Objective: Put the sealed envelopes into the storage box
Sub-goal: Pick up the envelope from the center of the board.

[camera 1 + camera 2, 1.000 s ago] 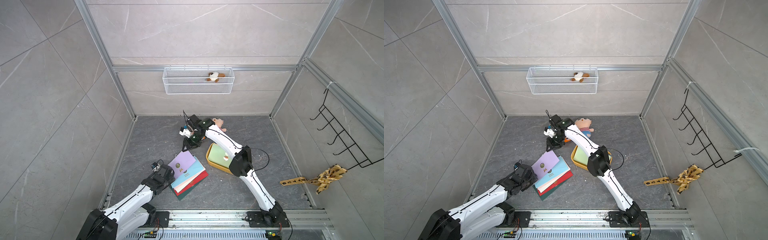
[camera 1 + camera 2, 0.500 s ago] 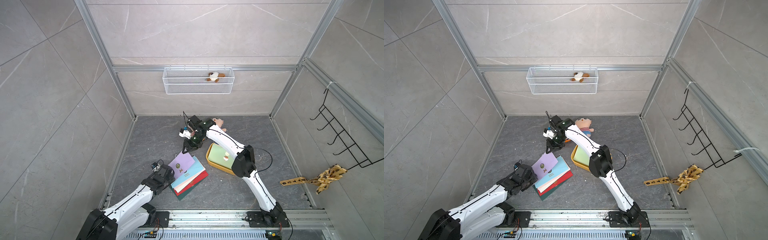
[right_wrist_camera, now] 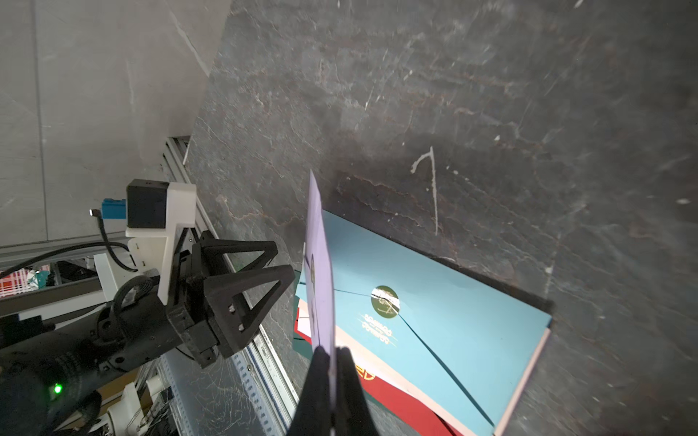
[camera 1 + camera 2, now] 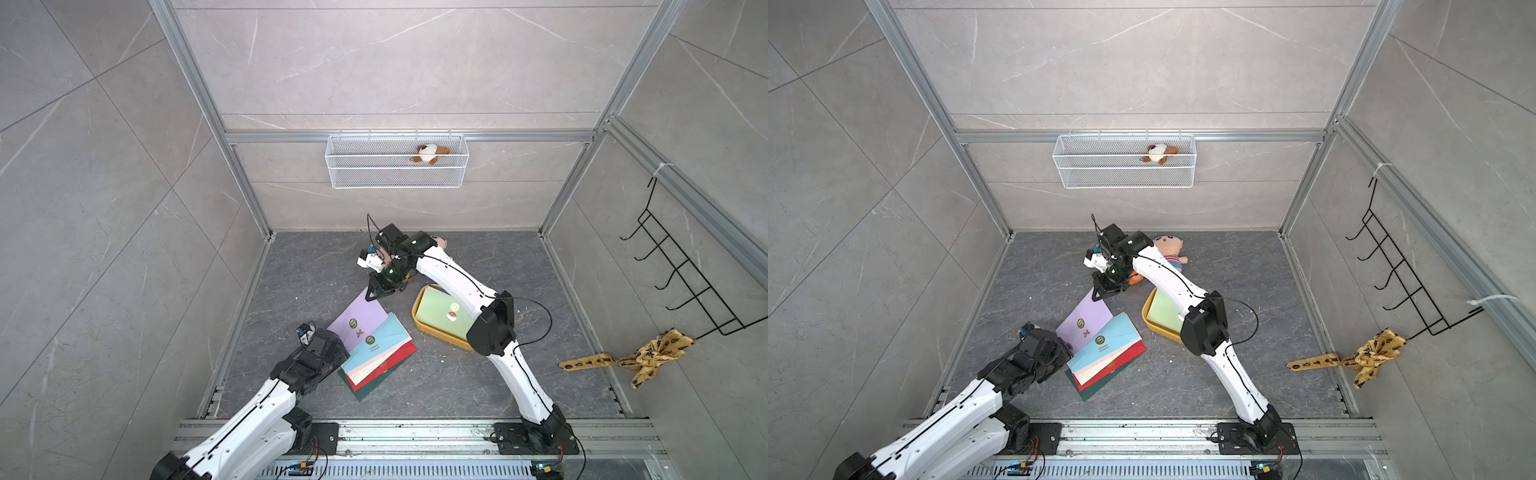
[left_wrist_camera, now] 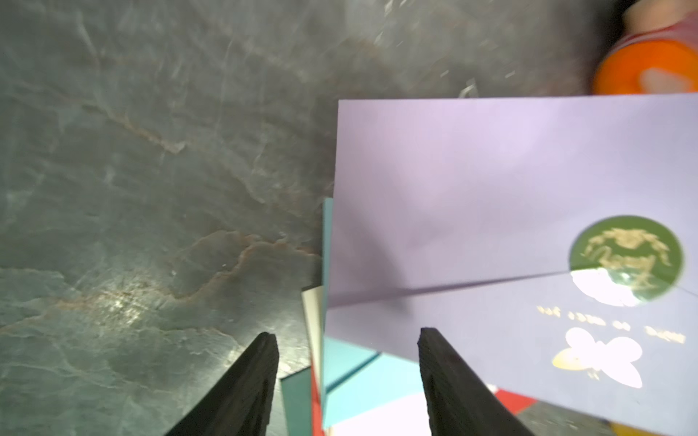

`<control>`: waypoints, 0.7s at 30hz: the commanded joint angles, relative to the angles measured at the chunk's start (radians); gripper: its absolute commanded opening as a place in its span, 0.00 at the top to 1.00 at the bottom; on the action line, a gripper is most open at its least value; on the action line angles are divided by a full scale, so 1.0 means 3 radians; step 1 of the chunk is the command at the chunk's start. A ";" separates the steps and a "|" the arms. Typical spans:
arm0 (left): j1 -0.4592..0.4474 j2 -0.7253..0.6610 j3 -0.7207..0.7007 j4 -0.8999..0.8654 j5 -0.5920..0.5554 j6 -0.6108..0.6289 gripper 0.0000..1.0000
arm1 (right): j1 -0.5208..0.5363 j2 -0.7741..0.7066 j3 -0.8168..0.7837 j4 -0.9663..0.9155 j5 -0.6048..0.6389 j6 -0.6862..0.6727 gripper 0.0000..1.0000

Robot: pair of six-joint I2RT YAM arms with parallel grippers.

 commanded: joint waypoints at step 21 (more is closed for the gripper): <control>-0.0007 -0.0720 0.1056 -0.0470 0.0264 0.0536 0.32 | -0.0333 -0.3912 -0.3689 0.1969 -0.0370 -0.0517 1.00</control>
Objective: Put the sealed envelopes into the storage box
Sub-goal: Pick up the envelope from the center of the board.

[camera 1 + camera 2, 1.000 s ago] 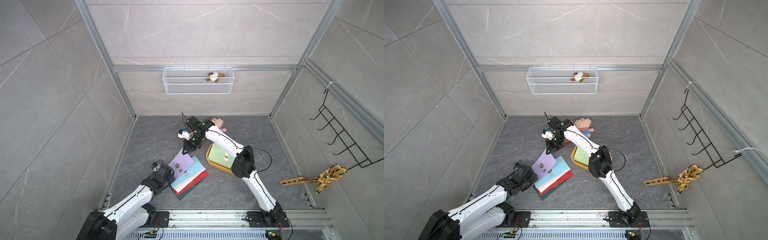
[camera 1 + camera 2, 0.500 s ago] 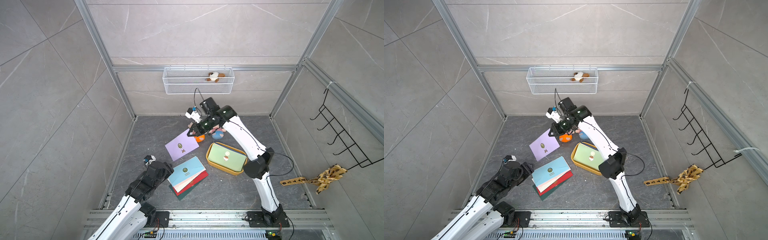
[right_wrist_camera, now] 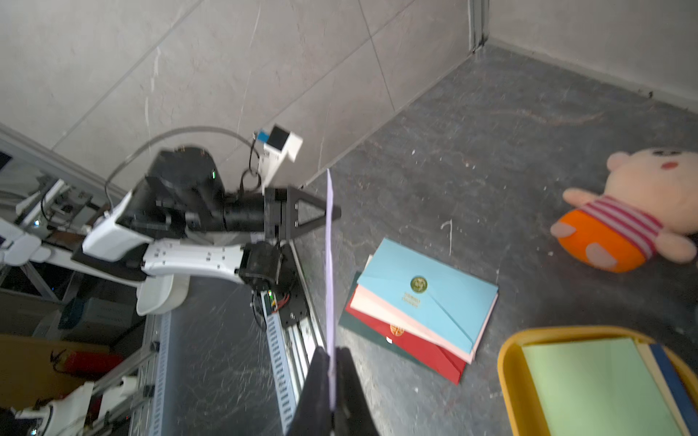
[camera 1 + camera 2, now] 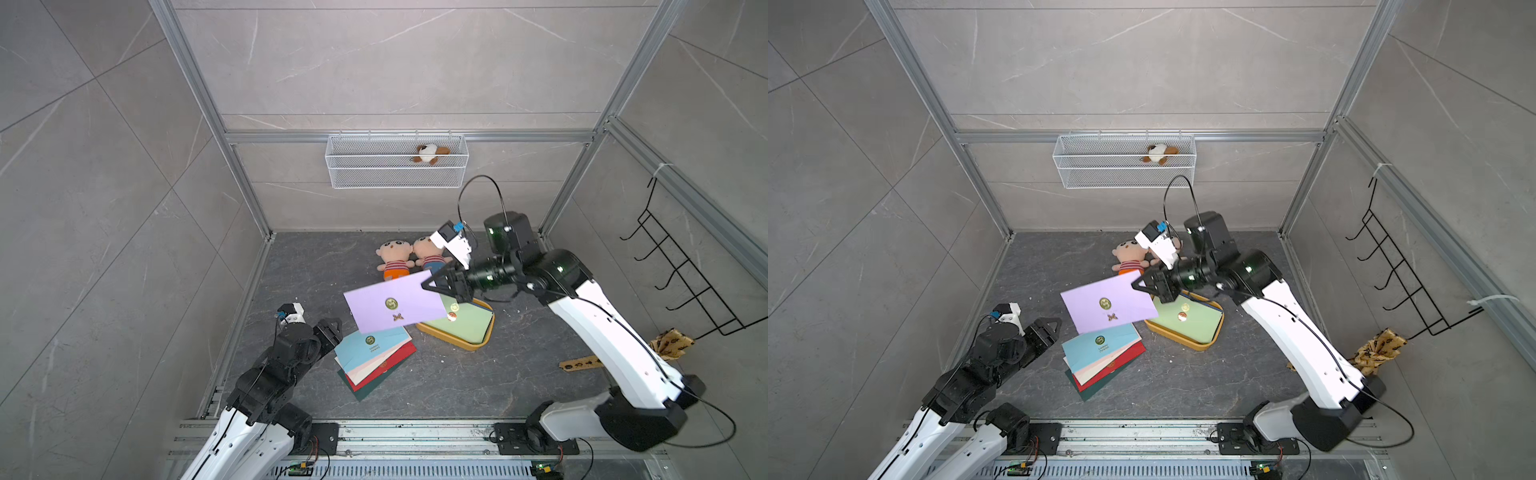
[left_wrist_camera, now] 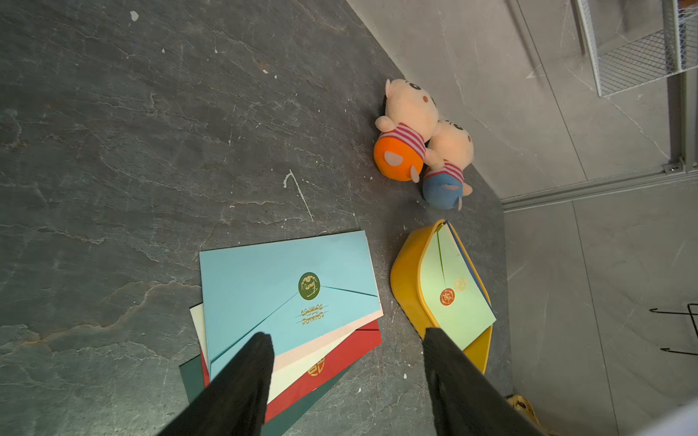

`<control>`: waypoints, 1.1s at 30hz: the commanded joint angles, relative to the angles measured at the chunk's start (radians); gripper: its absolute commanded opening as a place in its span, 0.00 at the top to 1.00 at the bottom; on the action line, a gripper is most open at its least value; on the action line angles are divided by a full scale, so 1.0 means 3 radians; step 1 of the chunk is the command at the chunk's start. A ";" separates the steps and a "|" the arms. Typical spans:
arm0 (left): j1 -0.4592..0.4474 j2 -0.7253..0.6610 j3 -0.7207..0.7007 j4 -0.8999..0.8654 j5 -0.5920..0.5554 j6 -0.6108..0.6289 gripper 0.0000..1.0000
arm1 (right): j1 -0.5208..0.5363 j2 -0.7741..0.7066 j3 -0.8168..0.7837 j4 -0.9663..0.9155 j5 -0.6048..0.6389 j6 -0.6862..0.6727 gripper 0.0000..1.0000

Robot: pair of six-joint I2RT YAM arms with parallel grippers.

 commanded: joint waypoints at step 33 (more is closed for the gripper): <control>-0.0680 0.1282 0.0493 0.0749 0.2491 0.3419 0.27 | 0.0186 0.0245 -0.0585 -0.0693 -0.0313 -0.2119 1.00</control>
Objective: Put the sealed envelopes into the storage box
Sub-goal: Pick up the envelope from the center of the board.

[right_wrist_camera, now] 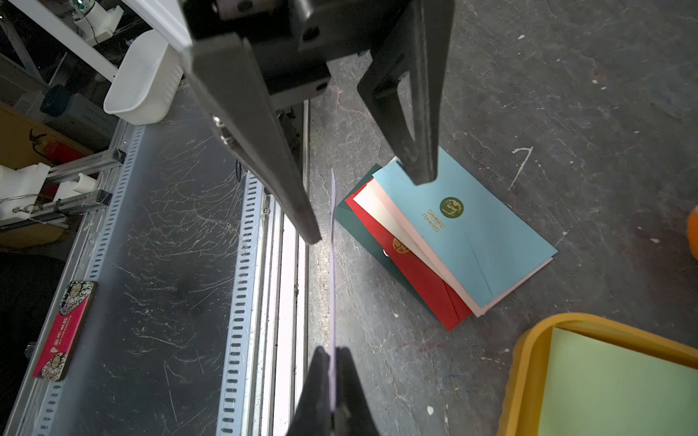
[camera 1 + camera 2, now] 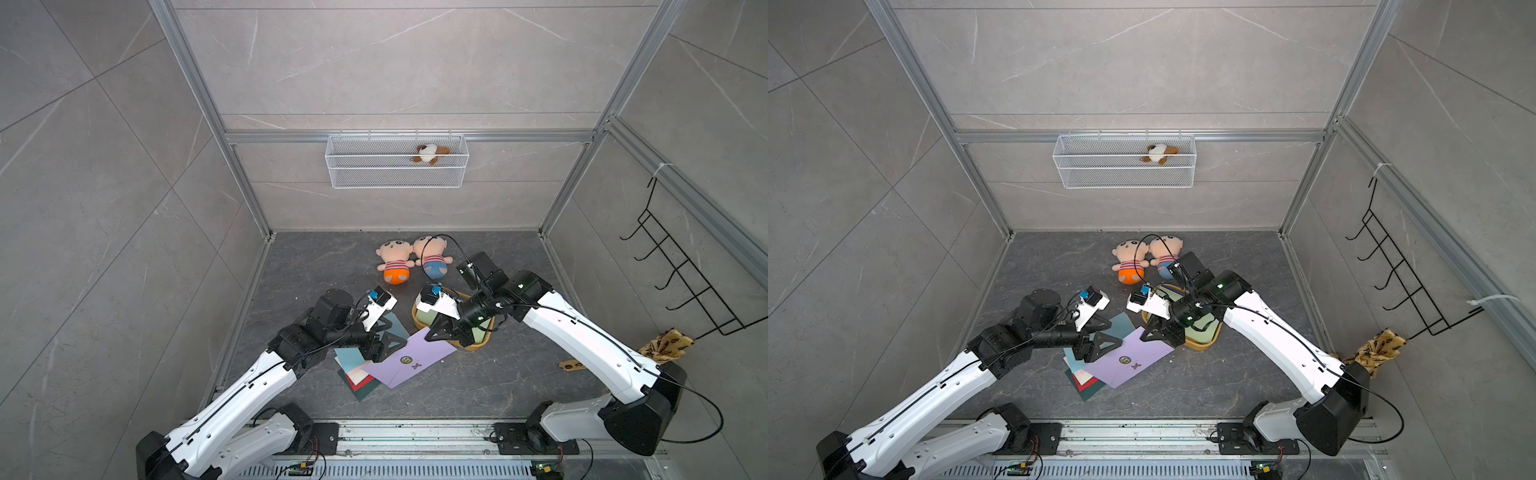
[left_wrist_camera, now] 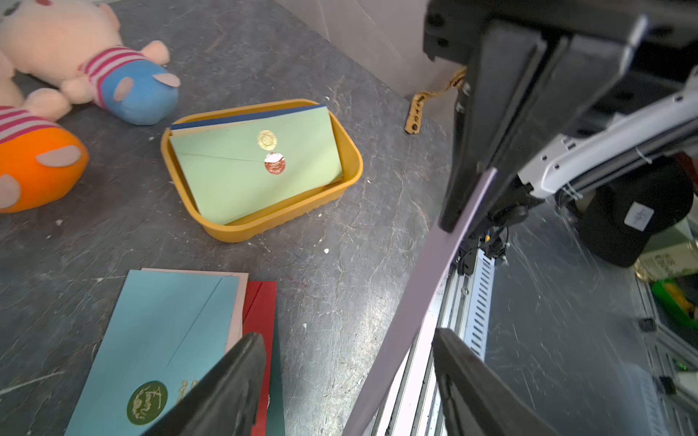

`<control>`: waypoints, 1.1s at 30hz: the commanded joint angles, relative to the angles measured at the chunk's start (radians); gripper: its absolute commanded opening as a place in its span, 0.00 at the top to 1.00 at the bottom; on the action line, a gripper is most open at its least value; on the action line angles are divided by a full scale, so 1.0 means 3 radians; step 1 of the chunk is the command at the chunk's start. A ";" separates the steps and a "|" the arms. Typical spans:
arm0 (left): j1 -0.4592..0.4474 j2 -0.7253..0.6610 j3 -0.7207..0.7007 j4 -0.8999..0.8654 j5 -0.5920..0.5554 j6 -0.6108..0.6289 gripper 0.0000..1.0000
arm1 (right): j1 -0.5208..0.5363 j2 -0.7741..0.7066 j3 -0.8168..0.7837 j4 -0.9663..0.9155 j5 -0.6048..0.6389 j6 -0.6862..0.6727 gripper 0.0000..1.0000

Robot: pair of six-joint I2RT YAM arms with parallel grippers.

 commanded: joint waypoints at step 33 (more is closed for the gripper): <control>-0.0147 -0.0970 -0.1444 0.3818 -0.0887 -0.1855 1.00 | -0.0444 -0.0798 -0.1288 0.3469 -0.0341 0.2932 0.34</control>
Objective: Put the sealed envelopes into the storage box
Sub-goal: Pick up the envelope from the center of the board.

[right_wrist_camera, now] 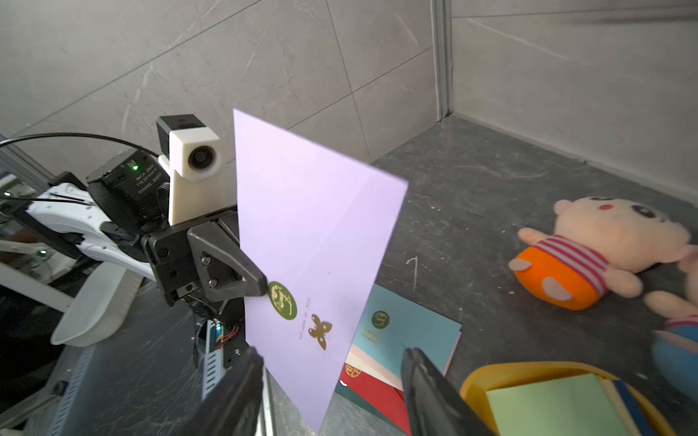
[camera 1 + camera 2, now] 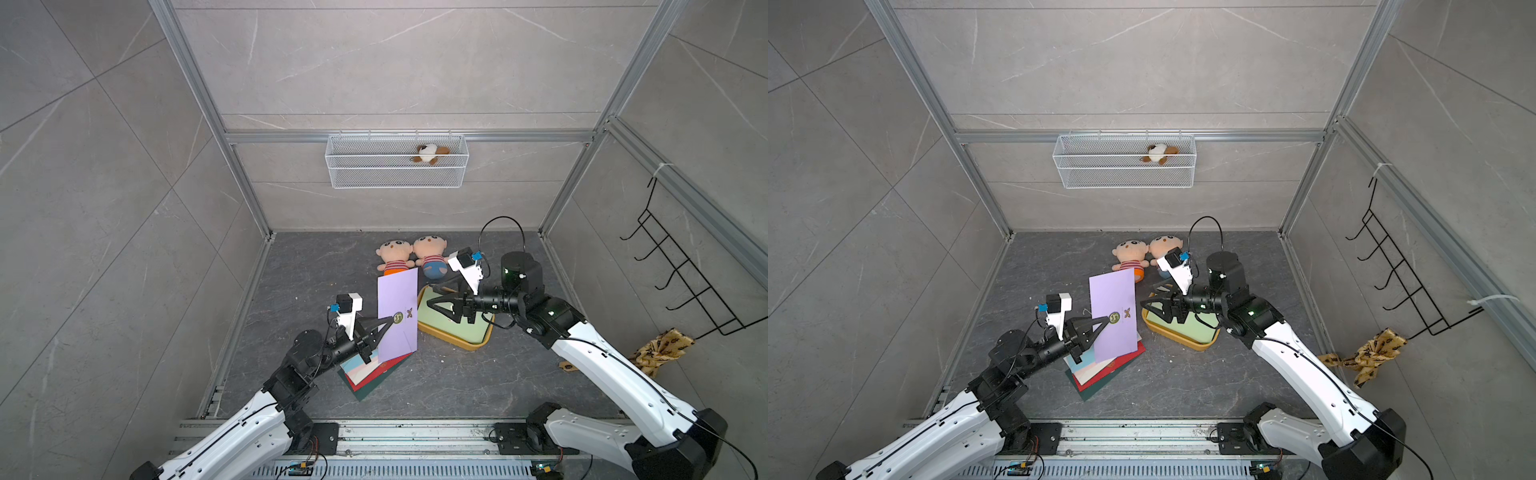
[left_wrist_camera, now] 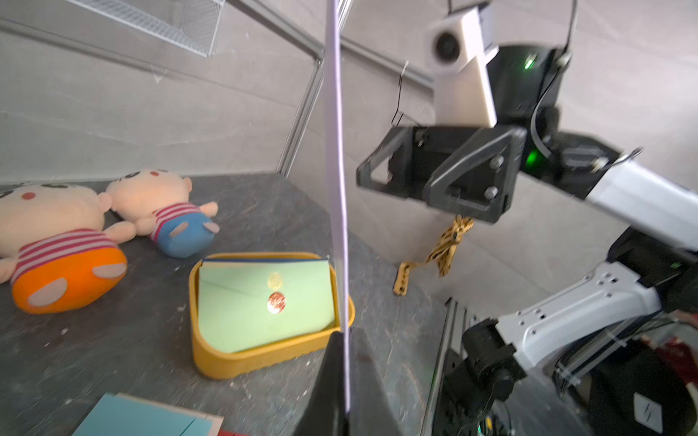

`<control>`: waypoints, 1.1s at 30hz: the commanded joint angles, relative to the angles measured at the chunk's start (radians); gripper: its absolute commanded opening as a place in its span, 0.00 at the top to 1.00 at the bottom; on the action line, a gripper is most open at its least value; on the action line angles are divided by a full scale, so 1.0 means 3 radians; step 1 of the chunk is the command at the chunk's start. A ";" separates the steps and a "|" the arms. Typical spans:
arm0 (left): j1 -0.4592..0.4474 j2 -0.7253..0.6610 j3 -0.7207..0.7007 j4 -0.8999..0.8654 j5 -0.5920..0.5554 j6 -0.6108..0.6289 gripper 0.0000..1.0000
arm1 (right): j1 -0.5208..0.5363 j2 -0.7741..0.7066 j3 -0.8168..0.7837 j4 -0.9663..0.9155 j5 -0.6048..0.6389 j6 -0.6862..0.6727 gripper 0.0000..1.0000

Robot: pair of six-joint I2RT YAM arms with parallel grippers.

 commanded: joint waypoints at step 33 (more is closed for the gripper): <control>0.0002 0.0164 0.0198 -0.0148 -0.0653 -0.0302 0.32 | 0.0081 0.0328 0.0664 -0.1048 -0.0100 -0.0693 1.00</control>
